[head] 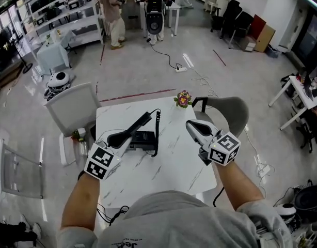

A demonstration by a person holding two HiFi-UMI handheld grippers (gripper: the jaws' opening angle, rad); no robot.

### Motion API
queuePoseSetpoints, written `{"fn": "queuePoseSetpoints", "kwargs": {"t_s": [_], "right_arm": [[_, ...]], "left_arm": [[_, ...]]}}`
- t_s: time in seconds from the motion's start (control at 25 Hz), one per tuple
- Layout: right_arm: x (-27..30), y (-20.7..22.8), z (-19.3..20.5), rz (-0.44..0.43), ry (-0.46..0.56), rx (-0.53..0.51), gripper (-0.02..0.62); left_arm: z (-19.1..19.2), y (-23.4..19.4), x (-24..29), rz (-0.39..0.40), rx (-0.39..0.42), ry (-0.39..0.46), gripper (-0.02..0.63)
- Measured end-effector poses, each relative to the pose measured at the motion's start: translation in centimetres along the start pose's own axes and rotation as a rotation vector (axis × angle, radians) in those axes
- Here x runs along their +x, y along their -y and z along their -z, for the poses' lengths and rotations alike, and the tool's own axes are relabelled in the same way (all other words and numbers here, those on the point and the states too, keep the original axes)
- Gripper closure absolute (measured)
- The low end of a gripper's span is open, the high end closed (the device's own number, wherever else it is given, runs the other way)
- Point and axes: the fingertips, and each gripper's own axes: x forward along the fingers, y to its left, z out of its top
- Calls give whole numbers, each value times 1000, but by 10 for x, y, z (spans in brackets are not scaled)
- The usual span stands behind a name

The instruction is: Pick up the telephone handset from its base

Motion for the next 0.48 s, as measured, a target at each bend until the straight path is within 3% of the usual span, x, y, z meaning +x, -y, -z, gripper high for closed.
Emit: {"fn": "queuePoseSetpoints", "kwargs": {"t_s": [0.28,0.48], "right_arm": [[1,-18,-61,-44,84,-63,592],[7,-30,-94,-77,124,-94,592]], "left_arm": [[-61,-28,-54,-60,-161,229,466],[-95,-42,-82,-39,-286,370,466]]}}
